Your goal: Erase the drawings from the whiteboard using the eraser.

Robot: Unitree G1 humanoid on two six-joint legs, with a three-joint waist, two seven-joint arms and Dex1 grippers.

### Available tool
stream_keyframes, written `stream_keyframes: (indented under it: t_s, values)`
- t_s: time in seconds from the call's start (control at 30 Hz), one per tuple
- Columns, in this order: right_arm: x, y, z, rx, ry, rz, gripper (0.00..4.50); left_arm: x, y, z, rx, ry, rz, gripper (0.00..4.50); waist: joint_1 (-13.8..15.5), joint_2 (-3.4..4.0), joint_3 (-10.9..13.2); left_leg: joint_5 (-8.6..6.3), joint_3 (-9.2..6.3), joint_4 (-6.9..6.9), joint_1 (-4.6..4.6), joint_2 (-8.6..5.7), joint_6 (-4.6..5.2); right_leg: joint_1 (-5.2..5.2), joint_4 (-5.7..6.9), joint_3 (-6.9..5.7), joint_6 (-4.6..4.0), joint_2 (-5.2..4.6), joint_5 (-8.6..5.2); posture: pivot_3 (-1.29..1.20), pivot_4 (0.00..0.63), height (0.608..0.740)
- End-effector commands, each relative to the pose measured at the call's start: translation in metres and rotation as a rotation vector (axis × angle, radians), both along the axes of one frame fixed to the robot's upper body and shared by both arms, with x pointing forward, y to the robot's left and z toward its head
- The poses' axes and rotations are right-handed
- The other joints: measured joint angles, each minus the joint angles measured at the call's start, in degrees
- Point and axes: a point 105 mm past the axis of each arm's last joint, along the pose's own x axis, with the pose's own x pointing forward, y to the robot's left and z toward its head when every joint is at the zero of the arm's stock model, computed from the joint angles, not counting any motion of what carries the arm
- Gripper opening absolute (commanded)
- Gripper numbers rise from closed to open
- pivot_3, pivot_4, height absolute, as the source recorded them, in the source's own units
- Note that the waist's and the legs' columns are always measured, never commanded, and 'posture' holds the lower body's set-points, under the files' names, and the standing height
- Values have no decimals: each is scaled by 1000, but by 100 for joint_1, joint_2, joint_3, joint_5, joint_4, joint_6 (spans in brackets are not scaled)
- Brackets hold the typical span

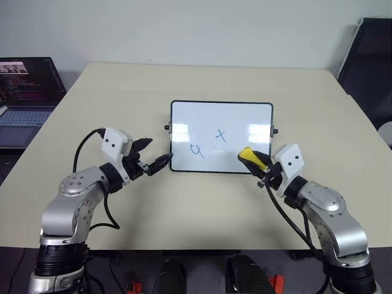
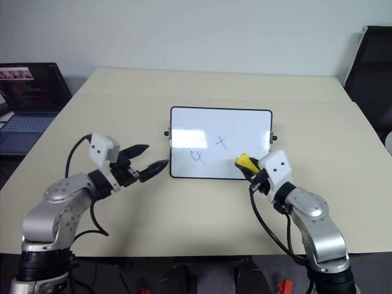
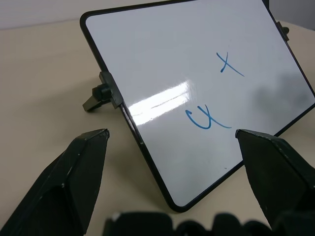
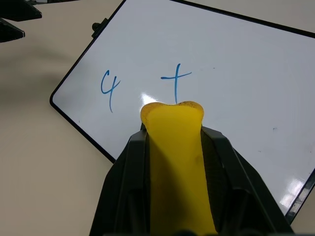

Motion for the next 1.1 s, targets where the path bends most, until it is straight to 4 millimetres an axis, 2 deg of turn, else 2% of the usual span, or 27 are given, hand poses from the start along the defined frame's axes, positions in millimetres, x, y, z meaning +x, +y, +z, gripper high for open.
stream_keyframes:
  t_s: [0.03, 0.3, 0.4, 0.57, 0.7, 0.8, 1.0, 1.1]
  values:
    - [1, 10, 15, -9, -77, 44, 1087, -4, -3, 16, 19, -62, -12, 4500, 2, 0, 0, 0, 0, 0, 0, 0, 0, 0, 1, 0, 0, 0, 0, 0, 150, 740]
    - [9, 26, 18, -86, -122, 98, 1087, -8, -14, 13, 70, -56, -72, 4500, 14, 0, 0, 0, -1, 0, 0, 0, 0, 1, 0, -1, 1, 1, 0, 0, 150, 740]
    - [27, 36, 21, -126, -145, 80, 1087, -8, -21, 12, 69, -52, -107, 4500, 6, 0, 0, 0, -1, 2, 4, 0, 0, 1, 5, 0, 0, 2, 1, 0, 150, 740]
    - [62, 41, 36, -225, -247, -1, 1087, -7, -27, 14, 85, -53, -147, 4500, 20, -1, 0, 0, -1, 2, 0, 0, 0, 1, 4, -1, 5, 2, 4, 0, 150, 740]
    - [81, 44, 40, -243, -274, -49, 1087, -5, -28, 14, 91, -55, -155, 4500, 22, -1, 0, 0, -1, -3, -2, 0, 1, -1, 4, -4, 28, 2, 15, 0, 150, 740]
    - [85, 50, 35, -252, -259, -46, 1087, -5, -28, 14, 92, -53, -161, 4500, 22, -1, 0, 0, -2, -5, -3, 1, 1, -2, 5, -5, 31, 2, 16, 0, 150, 740]
    - [71, 62, -9, -399, -97, 99, 1087, -6, -28, 12, 93, -48, -161, 4500, 20, 0, 1, 0, -3, -4, -1, 1, 1, -1, 9, -4, 32, 3, 16, 0, 150, 740]
    - [73, 59, -10, -412, -95, 82, 1087, -6, -29, 11, 92, -47, -162, 4500, 21, -1, 0, 1, -3, 1, 8, 0, 1, 4, 17, -3, 30, 3, 15, 0, 150, 740]
